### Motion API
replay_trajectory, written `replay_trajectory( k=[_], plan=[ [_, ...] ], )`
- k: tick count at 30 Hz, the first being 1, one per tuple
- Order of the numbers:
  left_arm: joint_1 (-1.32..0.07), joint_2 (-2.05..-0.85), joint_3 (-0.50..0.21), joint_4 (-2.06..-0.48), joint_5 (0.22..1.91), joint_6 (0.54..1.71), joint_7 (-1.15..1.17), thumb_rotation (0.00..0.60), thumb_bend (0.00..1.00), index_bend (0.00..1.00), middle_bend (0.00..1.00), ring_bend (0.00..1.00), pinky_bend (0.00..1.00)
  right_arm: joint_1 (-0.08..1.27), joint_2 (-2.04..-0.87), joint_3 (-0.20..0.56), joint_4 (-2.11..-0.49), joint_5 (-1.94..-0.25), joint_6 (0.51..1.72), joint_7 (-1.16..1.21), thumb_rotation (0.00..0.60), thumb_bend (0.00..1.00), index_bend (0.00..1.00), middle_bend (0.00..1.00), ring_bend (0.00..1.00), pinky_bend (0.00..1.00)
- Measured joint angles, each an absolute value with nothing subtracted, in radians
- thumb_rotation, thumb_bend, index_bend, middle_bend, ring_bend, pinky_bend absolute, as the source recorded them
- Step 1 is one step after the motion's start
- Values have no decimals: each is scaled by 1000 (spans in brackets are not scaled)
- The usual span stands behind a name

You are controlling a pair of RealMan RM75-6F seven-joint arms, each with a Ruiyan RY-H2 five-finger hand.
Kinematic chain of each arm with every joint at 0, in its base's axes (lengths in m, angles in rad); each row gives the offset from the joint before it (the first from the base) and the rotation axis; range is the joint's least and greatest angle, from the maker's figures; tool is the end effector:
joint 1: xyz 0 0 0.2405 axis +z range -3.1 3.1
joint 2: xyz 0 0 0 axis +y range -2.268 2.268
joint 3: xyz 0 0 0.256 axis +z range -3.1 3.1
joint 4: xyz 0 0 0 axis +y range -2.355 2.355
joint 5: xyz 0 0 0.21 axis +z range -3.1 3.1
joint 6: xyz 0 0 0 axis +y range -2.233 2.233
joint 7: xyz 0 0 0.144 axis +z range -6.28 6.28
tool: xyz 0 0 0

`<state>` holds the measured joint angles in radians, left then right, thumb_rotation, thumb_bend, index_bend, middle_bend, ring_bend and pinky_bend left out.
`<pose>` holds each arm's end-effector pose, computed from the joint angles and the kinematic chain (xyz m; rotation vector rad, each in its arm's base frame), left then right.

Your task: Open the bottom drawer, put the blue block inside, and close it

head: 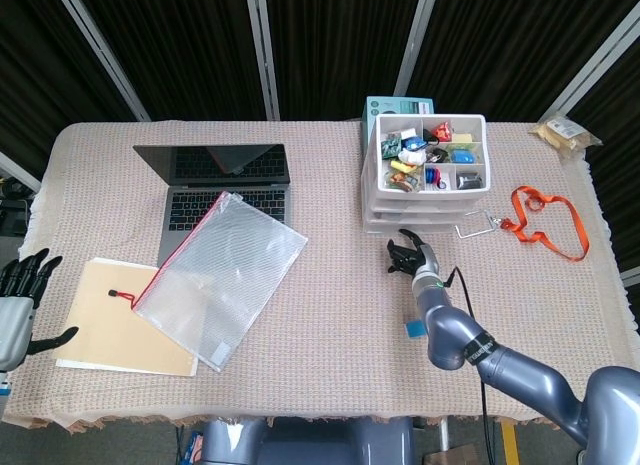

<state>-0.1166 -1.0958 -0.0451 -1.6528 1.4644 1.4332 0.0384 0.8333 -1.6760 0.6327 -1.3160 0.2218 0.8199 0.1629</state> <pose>-0.3067 0.1890 0.1570 -1.4134 -0.9251 -0.8648 -0.1677 -0.3964 -0.0371 0.0579 -2.4107 1.0602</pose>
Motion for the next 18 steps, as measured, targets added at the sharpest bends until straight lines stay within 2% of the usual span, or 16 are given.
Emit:
replay_trajectory(
  k=[7,18],
  plan=[
    [-119,-1091,-44,-1657,1460,1425,29,600,152,74,0,0,0,843,-1701,662,-1267,249,824,153,600,437,231,785,803,673],
    [-119,-1088,-39,-1660,1472,1427,23,600,153,74,0,0,0,853,-1721,707,-1210,351,767,106,600,438,263,785,803,673]
  ],
)
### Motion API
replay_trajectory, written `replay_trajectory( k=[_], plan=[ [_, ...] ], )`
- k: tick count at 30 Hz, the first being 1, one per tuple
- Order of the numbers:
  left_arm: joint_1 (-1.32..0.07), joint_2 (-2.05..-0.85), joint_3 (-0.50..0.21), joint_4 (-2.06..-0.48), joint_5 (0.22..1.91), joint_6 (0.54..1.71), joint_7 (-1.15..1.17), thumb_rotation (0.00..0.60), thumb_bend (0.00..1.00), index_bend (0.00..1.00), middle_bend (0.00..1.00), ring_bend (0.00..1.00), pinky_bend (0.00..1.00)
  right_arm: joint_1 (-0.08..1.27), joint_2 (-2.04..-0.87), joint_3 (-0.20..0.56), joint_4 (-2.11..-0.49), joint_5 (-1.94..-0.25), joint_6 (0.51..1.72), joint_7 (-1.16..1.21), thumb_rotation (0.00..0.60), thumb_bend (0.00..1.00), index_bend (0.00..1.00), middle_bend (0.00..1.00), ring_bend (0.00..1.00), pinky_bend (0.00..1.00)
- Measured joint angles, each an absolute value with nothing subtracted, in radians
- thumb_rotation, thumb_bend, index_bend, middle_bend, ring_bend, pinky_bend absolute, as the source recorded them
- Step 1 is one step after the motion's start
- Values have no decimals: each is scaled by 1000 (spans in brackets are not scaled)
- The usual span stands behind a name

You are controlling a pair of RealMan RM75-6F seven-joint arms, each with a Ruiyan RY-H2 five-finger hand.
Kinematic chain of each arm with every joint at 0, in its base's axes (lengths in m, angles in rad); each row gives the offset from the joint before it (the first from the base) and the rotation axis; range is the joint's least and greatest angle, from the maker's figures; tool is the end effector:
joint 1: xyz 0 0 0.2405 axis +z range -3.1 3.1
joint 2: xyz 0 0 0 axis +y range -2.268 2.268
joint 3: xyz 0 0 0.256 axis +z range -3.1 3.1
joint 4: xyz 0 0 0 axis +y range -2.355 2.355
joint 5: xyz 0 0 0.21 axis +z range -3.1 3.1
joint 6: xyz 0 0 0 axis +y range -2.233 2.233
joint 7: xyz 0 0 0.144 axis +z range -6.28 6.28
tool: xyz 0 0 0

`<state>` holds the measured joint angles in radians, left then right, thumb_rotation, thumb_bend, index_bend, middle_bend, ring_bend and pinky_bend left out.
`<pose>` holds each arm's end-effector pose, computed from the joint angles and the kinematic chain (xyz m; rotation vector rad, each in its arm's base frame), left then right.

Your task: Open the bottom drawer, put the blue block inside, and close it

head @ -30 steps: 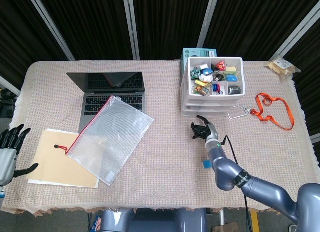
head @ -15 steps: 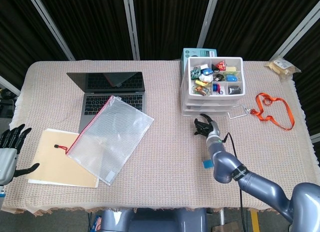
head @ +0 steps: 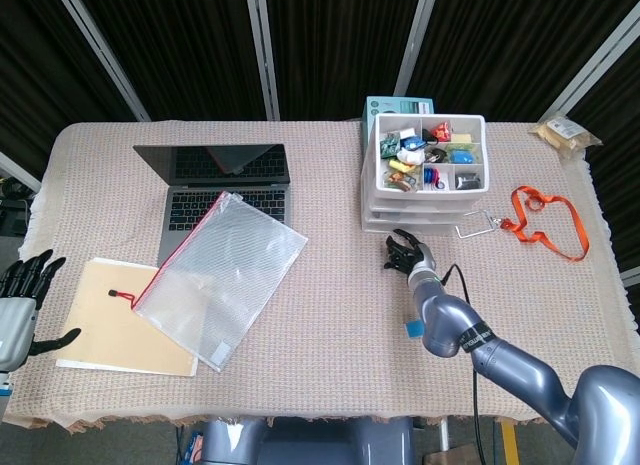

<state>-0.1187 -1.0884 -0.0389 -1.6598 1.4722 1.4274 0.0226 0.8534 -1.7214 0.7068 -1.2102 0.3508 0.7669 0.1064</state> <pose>-0.3054 0.1882 0.1567 -1.4228 -0.9408 -0.8736 -0.1659 -0.4077 -0.0455 -0.0974 -2.4768 1.0345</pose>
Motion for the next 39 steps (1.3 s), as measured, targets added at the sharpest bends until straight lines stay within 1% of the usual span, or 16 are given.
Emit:
replay_trajectory(
  k=[5,9,14,20,29,39],
  plan=[
    [-119,-1088,-38,-1660,1474,1427,20,600,153,73,0,0,0,861,-1728,725,-1176,374,756,90,600,439,265,785,803,673],
    [-119,-1087,-37,-1661,1474,1425,18,600,152,74,0,0,0,865,-1732,741,-1153,385,752,75,600,443,303,785,804,673],
    [-120,-1087,-36,-1662,1475,1425,21,600,153,73,0,0,0,861,-1731,752,-1152,398,745,58,600,444,358,785,803,674],
    [-121,-1089,-36,-1663,1472,1423,26,600,153,74,0,0,0,854,-1734,749,-1177,405,748,39,600,445,367,785,803,673],
    [-121,-1092,-36,-1666,1468,1423,39,600,153,74,0,0,0,829,-1722,740,-1250,410,756,18,600,446,367,785,803,673],
    [-120,-1093,-37,-1669,1469,1427,42,600,153,74,0,0,0,780,-1676,732,-1374,400,780,12,600,445,368,785,803,674]
  ],
)
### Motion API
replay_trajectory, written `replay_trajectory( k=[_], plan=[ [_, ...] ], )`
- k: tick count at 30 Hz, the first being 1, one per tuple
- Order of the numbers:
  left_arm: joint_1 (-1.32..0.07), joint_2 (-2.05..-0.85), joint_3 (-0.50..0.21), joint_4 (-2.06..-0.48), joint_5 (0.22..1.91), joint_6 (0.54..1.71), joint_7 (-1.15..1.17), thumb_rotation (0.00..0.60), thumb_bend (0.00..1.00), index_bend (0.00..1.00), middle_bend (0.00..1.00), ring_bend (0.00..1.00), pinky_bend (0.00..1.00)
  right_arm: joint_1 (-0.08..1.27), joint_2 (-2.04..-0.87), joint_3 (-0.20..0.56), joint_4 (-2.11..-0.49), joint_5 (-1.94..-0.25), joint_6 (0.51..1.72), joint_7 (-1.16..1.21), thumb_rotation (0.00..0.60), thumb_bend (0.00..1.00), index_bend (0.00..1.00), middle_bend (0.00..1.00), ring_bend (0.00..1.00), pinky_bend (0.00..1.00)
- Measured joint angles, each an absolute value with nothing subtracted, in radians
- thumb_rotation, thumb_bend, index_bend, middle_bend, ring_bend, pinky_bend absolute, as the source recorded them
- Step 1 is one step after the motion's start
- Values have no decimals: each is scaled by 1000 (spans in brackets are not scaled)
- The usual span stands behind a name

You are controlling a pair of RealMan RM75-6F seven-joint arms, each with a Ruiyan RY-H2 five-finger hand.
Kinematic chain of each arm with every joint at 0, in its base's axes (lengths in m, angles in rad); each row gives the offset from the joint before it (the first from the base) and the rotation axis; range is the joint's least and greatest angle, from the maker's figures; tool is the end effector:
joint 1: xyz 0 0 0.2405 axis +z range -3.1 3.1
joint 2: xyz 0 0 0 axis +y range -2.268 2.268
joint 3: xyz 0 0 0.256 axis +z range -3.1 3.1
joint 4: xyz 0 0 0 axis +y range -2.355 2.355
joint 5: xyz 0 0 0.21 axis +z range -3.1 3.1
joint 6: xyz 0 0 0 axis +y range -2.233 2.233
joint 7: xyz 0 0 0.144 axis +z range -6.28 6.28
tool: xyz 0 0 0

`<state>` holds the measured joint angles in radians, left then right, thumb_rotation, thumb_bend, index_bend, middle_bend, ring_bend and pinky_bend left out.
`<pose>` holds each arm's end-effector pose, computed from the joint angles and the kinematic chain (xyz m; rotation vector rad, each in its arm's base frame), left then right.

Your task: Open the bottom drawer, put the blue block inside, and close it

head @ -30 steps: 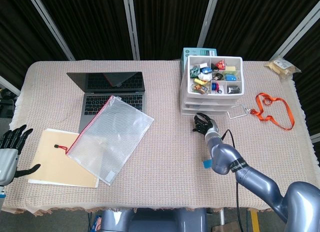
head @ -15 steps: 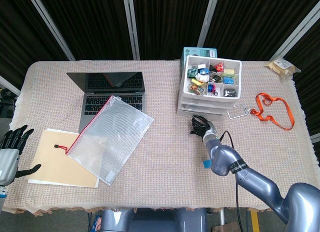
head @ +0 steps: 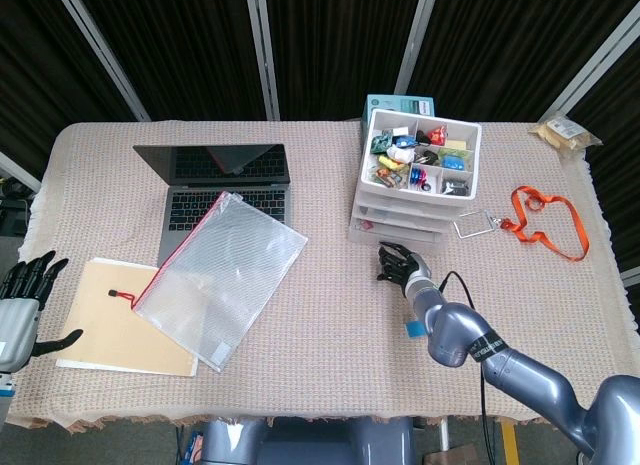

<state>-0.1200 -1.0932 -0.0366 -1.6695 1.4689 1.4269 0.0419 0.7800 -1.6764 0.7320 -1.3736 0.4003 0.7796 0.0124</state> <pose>-0.3034 0.1878 0.1540 -1.4264 -0.9400 -0.8675 -0.1561 -0.3840 -0.0419 -0.0353 -2.5653 0.9554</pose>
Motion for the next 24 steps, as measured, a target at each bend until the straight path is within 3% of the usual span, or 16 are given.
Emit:
replay_trajectory(
  k=[24],
  plan=[
    [-119,-1098,-36,-1666,1472,1433,51,600,152,74,0,0,0,693,-1599,646,-1577,398,805,7,600,445,364,785,801,673]
  ],
)
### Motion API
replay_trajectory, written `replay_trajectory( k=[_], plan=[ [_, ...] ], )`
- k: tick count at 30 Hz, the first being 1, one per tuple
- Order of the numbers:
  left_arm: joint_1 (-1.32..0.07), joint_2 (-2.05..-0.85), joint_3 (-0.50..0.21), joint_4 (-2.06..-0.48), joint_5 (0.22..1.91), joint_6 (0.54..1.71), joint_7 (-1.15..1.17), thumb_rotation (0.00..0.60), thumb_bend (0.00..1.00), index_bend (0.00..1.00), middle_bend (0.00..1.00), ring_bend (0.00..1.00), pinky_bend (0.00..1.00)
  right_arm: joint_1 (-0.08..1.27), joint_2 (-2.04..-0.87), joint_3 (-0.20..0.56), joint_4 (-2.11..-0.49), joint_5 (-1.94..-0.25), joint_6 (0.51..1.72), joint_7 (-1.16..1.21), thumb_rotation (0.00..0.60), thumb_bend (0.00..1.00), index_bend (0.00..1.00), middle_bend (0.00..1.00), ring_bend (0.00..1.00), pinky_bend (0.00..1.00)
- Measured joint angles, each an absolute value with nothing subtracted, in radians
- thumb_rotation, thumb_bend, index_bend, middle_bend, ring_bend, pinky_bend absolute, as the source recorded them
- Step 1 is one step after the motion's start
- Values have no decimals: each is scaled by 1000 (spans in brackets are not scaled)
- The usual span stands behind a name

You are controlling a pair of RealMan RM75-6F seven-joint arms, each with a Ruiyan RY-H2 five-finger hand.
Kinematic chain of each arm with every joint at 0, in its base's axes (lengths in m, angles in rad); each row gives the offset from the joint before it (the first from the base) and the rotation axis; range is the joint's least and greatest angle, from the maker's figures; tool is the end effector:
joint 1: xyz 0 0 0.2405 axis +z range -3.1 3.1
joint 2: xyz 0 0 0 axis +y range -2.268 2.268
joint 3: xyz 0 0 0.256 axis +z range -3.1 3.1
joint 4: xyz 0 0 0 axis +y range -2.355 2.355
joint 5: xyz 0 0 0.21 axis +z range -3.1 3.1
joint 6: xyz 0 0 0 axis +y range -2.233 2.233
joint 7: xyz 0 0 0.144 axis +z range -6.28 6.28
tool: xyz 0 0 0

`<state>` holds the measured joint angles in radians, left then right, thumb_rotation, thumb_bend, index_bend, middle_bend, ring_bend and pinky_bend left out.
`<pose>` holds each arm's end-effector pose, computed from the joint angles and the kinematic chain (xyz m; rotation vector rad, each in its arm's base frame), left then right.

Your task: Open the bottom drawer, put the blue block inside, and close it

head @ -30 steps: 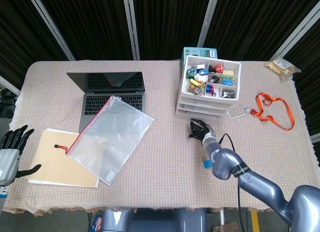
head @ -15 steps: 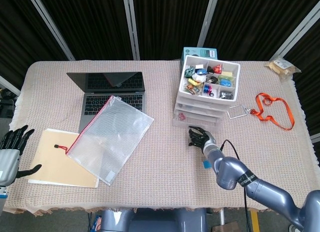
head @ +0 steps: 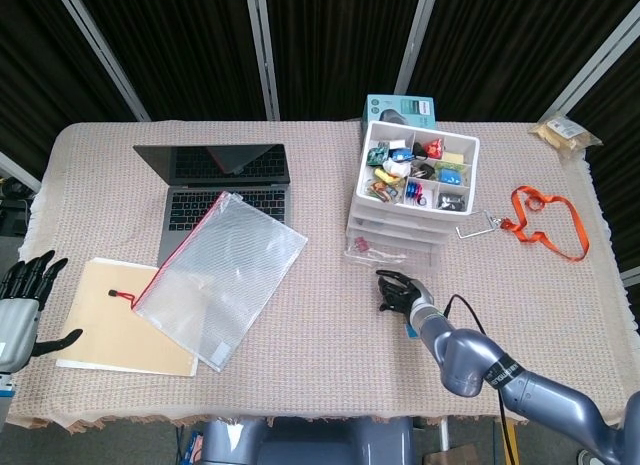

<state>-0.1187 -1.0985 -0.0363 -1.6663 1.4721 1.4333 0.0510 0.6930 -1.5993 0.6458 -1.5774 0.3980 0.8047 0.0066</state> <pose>-0.3031 0.1874 0.1532 -1.4275 -0.9294 -0.8666 -0.1640 -0.3373 -0.0415 0.0535 -2.6070 0.8253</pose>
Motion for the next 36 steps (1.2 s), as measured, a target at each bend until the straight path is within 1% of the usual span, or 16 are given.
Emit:
replay_trajectory(
  k=[9,14,17,20,24,26,28,30,32,36],
  plan=[
    [-119,-1098,-37,-1669,1468,1431,54,600,154,74,0,0,0,677,-1580,626,-1635,371,789,15,600,437,348,785,792,673],
    [-119,-1097,-37,-1669,1467,1431,54,600,152,75,0,0,0,667,-1568,615,-1677,301,795,17,600,363,296,777,777,673],
    [-119,-1098,-37,-1669,1468,1431,53,600,153,75,0,0,0,654,-1557,609,-1722,210,812,19,600,329,281,766,765,673],
    [-119,-1098,-37,-1669,1467,1432,53,600,153,74,0,0,0,634,-1543,599,-1779,83,840,21,600,296,277,754,754,672],
    [-118,-1098,-38,-1669,1468,1435,52,600,153,74,0,0,0,601,-1505,573,-1876,-108,882,15,600,271,276,746,744,669],
    [-118,-1098,-38,-1669,1468,1435,52,600,152,74,0,0,0,586,-1476,556,-1923,-172,896,7,600,260,274,742,740,667],
    [-118,-1098,-37,-1668,1469,1436,53,600,152,75,0,0,0,570,-1436,531,-1967,-228,910,-9,600,254,261,741,739,667],
    [-117,-1098,-37,-1669,1469,1436,55,600,152,75,0,0,0,560,-1403,503,-1989,-275,926,-35,600,253,227,740,738,667],
    [-117,-1098,-36,-1669,1470,1436,57,600,153,75,0,0,0,555,-1388,478,-1997,-317,945,-64,600,252,182,740,738,667],
    [-117,-1099,-36,-1670,1471,1438,60,600,153,75,0,0,0,554,-1372,406,-1991,-435,1007,-151,600,252,137,740,738,667]
  ],
)
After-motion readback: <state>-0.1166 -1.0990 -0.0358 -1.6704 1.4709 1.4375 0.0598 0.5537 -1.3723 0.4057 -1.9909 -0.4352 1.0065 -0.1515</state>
